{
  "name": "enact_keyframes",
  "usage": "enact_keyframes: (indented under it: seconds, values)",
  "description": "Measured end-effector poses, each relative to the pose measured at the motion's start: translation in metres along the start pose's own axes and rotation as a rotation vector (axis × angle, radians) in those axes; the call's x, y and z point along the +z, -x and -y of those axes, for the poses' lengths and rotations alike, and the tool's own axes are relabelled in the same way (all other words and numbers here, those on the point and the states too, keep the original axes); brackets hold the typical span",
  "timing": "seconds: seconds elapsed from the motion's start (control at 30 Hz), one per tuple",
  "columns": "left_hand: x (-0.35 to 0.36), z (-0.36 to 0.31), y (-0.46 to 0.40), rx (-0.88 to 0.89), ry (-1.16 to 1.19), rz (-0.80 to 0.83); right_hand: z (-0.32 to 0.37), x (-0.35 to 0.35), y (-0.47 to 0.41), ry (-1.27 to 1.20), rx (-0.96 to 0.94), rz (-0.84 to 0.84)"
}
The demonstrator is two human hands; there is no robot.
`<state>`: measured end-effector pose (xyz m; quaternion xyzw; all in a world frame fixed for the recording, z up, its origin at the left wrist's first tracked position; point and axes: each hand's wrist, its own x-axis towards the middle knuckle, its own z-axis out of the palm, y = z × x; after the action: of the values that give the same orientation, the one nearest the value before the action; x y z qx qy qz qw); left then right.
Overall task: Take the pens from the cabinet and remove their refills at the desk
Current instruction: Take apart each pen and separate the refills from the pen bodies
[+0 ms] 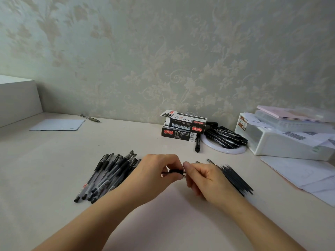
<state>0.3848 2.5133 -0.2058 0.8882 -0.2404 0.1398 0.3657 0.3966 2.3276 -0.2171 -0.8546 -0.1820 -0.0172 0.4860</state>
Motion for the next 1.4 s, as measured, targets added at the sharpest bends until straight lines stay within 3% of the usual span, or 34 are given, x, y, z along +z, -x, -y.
enact_keyframes:
  seconds: [0.27,0.63,1.1,1.27,1.4]
  values:
    - [0.001,0.002,0.0,-0.039,-0.022,-0.008,-0.001,-0.002,-0.002,-0.054,-0.054,-0.031]
    - [0.001,-0.001,-0.001,0.052,-0.034,-0.046,-0.005,0.001,-0.004,0.09,-0.115,-0.01]
    - [0.002,-0.003,0.0,0.084,-0.106,-0.127,-0.002,0.002,-0.003,-0.075,-0.002,-0.014]
    - [0.001,0.001,-0.001,-0.02,-0.131,-0.174,-0.009,0.0,-0.005,0.275,-0.186,-0.287]
    - [0.002,0.005,-0.001,-0.115,-0.128,-0.19,-0.017,0.0,-0.006,0.416,-0.163,-0.228]
